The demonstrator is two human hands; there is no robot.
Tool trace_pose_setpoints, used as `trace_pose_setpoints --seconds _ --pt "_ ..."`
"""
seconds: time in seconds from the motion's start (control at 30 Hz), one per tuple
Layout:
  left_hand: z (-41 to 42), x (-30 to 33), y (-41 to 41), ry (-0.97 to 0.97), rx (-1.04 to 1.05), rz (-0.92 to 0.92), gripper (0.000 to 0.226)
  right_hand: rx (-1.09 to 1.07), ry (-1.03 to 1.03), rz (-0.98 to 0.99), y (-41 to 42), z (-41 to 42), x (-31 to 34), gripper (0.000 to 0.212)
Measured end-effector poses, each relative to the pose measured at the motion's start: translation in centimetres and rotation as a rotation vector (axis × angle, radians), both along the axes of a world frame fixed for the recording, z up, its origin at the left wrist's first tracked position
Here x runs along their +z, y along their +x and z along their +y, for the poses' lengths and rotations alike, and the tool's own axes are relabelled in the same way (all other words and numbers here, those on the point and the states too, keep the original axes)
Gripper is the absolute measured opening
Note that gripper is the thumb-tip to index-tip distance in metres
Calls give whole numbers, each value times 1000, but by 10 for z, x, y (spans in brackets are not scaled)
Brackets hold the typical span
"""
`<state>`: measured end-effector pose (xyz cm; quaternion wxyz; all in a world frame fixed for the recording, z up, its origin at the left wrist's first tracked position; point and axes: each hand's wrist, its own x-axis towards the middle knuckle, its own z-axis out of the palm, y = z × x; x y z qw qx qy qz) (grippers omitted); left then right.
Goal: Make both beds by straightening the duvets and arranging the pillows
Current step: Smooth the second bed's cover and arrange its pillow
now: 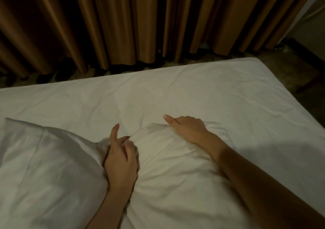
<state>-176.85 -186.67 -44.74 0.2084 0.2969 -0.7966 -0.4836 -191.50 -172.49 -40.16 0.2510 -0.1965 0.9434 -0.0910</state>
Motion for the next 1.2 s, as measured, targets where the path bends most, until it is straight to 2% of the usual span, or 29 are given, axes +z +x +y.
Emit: trace_pose_setpoints --seconds 0.17,0.3,0.33,0.4,0.5,0.57,0.63,0.7,0.8,0.83,0.9,0.93,0.97,1.03,1.1,1.17,1.2 --pt "-3 5 1 5 14 -6 46 -21 28 -55 -1 3 1 75" --pt "-1 6 0 30 12 -10 45 -113 -61 -155 1 4 5 72" --pt "-2 6 0 40 13 -2 45 -101 -46 -111 4 4 7 70" --pt "-4 11 2 31 15 20 46 -7 6 110 8 8 13 62" --pt "-8 16 2 38 13 105 44 122 62 446 8 17 5 35" --pt "-12 14 2 155 72 168 42 99 75 522 10 21 -15 10" --pt "-14 10 -5 258 149 190 45 65 13 619 10 23 -42 6" --pt "-15 8 -8 268 151 155 46 66 59 586 11 22 -50 9" --pt "-21 34 4 108 -14 60 49 42 67 637 11 19 -33 34" --pt "-31 45 14 -27 -79 50 49 18 66 626 13 18 -22 39" --pt "-60 58 37 -484 -199 -40 47 -110 30 538 17 22 -5 40" --pt "-79 56 50 -711 -210 -106 53 -97 79 423 24 30 -4 43" --pt "-94 54 61 -781 -193 -196 60 -81 66 371 34 34 -7 46" --pt "-113 46 78 -687 -133 -396 67 -63 -45 459 50 32 -16 56" --pt "-120 26 82 -647 -140 -597 68 -88 28 401 49 28 -27 64" --pt "-118 7 79 -726 -187 -656 70 -77 42 385 44 29 -45 69" --pt "-113 0 76 -682 -166 -631 68 -70 46 395 41 31 -50 71"
